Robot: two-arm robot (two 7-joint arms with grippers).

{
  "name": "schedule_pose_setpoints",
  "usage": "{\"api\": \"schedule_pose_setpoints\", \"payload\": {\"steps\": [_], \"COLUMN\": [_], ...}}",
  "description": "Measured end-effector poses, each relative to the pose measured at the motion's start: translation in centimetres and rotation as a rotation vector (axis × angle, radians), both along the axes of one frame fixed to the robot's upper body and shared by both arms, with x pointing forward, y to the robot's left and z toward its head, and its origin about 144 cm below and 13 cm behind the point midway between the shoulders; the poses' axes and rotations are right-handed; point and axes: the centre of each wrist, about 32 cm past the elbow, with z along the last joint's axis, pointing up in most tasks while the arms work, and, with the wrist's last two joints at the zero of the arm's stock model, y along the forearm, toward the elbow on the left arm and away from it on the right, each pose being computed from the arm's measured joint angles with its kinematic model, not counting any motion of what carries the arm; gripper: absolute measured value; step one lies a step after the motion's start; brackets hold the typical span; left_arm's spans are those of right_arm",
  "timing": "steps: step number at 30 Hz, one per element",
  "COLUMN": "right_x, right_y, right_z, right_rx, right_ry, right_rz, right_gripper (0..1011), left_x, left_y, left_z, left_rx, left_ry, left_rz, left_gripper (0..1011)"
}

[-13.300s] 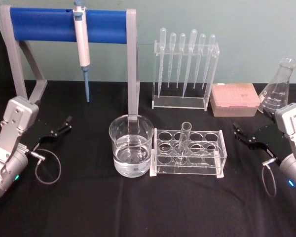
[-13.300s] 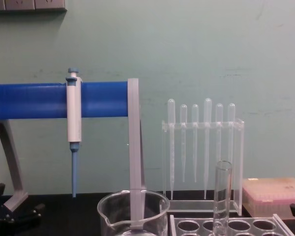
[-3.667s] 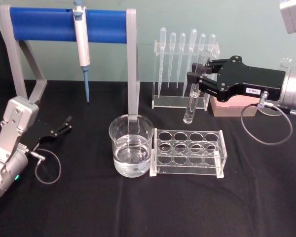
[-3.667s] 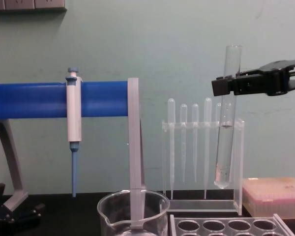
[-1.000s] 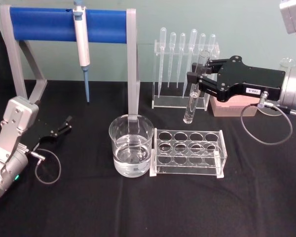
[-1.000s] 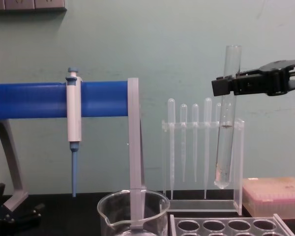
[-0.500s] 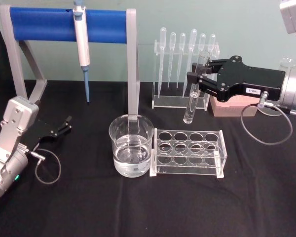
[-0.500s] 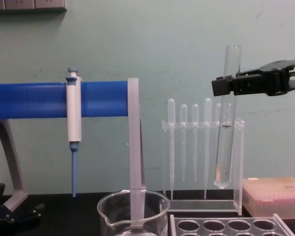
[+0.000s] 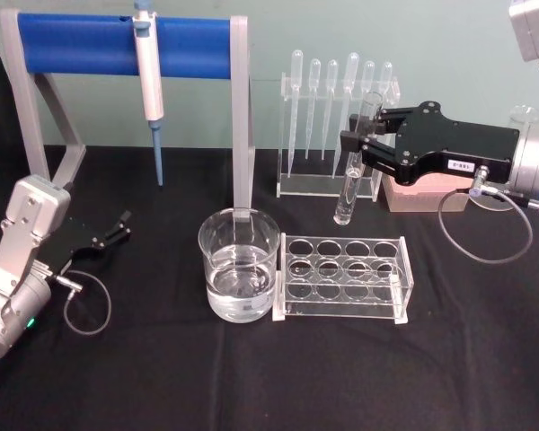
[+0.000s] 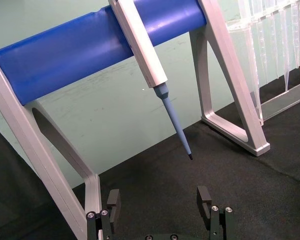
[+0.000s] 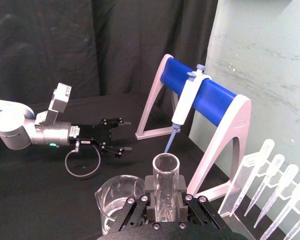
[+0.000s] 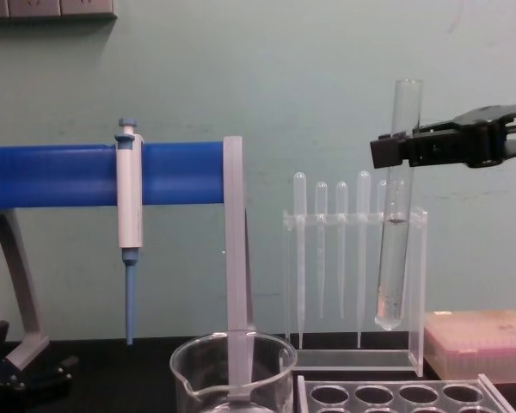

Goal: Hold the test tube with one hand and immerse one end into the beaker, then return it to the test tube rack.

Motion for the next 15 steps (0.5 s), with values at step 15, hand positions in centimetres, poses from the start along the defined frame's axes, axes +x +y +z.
{"api": "schedule_pose_setpoints", "payload": {"steps": [15], "right_x": [0.00], "right_y": [0.00], "right_z": [0.00], "right_rx": [0.000], "right_ry": [0.000], "right_rz": [0.000], "right_gripper": [234], "left_x": [0.00], "left_y": [0.00], "left_z": [0.00], "left_rx": [0.000], "left_ry": [0.000], "left_rz": [0.000], "left_gripper": [1000]}}
